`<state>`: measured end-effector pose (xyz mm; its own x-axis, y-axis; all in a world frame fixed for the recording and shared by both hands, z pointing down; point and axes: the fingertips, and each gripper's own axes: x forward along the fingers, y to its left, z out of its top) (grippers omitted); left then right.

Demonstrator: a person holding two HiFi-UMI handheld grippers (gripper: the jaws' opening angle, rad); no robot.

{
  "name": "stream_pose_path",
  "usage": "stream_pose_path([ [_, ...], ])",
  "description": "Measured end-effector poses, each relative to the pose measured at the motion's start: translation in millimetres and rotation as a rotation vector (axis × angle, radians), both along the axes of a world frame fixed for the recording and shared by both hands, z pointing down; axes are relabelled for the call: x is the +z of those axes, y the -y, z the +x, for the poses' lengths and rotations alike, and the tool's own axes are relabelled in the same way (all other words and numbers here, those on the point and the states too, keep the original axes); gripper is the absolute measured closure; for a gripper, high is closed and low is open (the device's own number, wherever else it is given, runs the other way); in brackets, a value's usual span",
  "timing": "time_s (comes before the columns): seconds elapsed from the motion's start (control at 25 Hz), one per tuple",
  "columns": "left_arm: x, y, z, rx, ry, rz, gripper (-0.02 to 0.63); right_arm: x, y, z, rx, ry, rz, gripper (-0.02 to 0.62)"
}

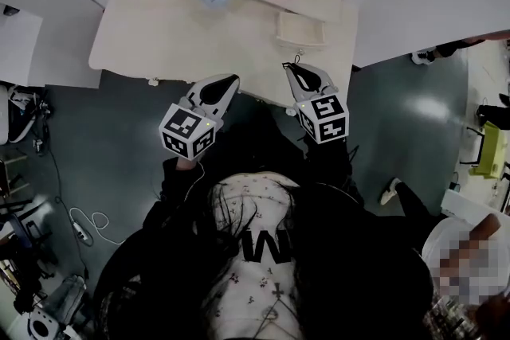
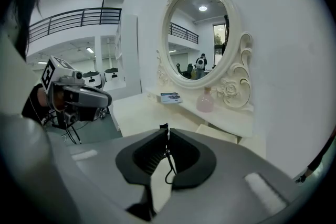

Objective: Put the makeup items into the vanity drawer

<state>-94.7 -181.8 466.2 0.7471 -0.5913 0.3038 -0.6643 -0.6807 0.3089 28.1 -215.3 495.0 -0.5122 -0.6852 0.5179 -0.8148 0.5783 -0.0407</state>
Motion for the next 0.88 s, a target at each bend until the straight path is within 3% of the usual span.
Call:
stream_pose_path([
  [0.48,7,37,14,-0.073,0.058,-0.031,0.607,24,78,54,-0.006,-0.064,-0.007,0.566],
  [0.88,11,47,3,-0.145,0.094,-0.057,0.607,60,137,65,-0.072,-0.169,-0.029,0.565],
])
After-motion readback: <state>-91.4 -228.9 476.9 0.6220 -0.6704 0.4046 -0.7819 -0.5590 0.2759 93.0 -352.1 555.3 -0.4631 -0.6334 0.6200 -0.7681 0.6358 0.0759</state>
